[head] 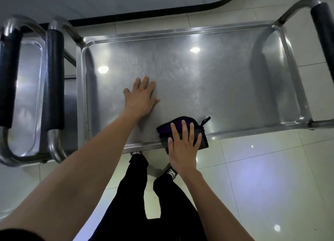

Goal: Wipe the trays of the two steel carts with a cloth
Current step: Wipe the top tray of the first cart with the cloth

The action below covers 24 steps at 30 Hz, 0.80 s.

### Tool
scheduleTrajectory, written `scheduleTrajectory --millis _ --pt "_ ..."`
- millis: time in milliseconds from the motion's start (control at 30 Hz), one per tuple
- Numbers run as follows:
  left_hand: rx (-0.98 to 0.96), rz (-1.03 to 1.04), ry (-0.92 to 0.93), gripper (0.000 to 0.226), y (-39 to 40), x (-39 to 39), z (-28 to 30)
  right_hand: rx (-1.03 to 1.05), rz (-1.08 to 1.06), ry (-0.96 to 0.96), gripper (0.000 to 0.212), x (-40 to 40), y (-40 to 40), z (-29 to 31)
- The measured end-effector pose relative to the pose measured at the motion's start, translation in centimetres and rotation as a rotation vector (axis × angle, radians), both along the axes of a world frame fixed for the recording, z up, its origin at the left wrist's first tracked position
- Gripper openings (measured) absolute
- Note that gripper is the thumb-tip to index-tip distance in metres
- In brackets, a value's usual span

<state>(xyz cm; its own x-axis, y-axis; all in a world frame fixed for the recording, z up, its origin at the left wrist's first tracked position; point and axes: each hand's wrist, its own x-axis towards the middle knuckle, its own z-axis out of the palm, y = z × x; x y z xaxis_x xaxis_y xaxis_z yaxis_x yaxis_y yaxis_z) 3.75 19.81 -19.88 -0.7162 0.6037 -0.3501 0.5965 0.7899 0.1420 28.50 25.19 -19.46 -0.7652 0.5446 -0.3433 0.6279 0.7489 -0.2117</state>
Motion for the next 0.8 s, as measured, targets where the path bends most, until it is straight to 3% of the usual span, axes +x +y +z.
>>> scheduleTrajectory --millis 200,533,800 --pt "0.021 0.083 0.056 0.055 -4.6 -3.1 0.7 0.055 -0.012 0.010 0.057 -4.0 -0.6 -0.4" --pt "0.042 0.096 -0.102 0.063 -6.2 -3.9 1.8 -0.125 -0.152 0.105 0.065 -19.8 1.6 -0.6" --pt "0.033 0.058 -0.113 0.065 -6.2 -4.0 2.4 -0.146 -0.164 0.224 0.047 -30.1 5.0 -0.3"
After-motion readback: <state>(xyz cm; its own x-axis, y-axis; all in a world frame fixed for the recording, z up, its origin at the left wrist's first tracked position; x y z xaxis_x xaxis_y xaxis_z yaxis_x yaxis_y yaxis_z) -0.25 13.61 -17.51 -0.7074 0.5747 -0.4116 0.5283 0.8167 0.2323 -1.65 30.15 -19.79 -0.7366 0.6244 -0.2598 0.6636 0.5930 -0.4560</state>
